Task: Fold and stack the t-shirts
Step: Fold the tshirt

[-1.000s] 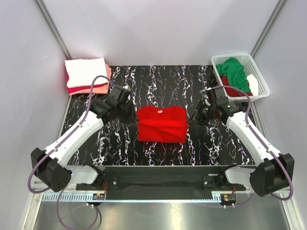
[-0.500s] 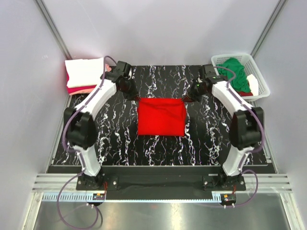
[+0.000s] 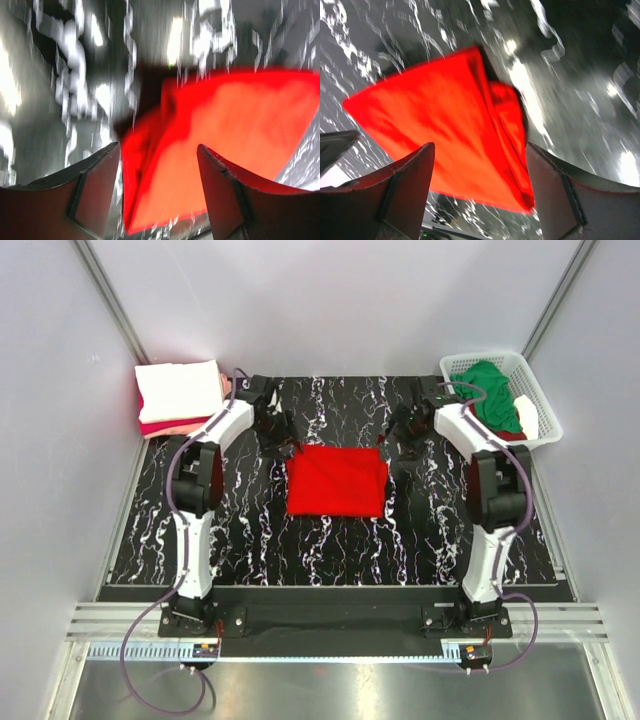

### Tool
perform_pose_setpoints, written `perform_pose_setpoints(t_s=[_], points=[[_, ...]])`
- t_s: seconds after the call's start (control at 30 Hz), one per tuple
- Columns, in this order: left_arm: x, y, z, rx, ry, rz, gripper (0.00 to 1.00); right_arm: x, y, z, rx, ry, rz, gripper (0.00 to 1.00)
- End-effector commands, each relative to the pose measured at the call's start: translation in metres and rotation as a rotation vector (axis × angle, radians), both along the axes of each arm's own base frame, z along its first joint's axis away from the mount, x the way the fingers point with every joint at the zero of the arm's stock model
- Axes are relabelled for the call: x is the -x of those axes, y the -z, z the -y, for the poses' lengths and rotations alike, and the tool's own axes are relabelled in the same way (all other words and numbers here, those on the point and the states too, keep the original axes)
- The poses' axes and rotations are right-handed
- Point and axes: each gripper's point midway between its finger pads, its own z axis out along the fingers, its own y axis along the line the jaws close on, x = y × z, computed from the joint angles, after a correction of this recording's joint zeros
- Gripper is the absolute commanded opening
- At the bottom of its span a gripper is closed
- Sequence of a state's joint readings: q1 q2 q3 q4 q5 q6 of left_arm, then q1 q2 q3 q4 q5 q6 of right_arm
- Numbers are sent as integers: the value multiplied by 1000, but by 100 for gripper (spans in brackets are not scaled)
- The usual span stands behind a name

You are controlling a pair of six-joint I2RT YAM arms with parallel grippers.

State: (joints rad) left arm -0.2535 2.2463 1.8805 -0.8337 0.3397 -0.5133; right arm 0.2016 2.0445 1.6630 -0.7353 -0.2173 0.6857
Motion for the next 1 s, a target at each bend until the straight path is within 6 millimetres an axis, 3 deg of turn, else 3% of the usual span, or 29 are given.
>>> perform_pose_setpoints(t_s=[0.0,0.03,0.07,0.1,0.13,0.17,0.2,0.23,0.3,0.33,0.4,0.43,0.47,0.53,0.73,0.87,0.97], points=[[-7,-80,-9,57,20,261,67,11,-69,13,20,12,229,80],[-1,-77,-11,64,28,268,68,32,-50,13,12,-4,185,81],[13,-70,-16,68,30,259,69,44,-64,13,-7,-17,229,81],[18,-67,-16,86,38,265,70,47,-67,9,-34,-30,265,82],[17,-73,-15,100,57,316,70,74,-44,3,-76,-69,212,83],[26,-58,-16,99,64,290,70,85,-55,-3,-116,-93,250,86],[27,-55,-15,110,73,293,70,89,-56,-10,-153,-119,289,87],[26,-51,-13,115,82,305,70,115,-36,-17,-196,-156,242,90],[28,-39,-13,119,89,288,69,133,-43,-35,-259,-229,316,98],[26,-31,-11,123,95,288,69,156,-23,-37,-280,-244,271,100],[23,-25,-9,135,99,298,68,172,-20,-46,-318,-283,304,100],[23,-14,-8,138,103,280,68,191,-1,-44,-336,-282,251,99],[22,-10,-8,136,101,271,68,199,5,-44,-351,-284,241,100],[20,3,-7,138,100,250,67,212,12,-47,-394,-300,255,100],[24,36,-1,175,56,194,65,207,7,-48,-394,-317,296,100],[37,62,0,196,19,133,58,206,13,-50,-395,-326,273,100],[46,69,7,242,11,116,51,206,13,-49,-397,-327,281,100]])
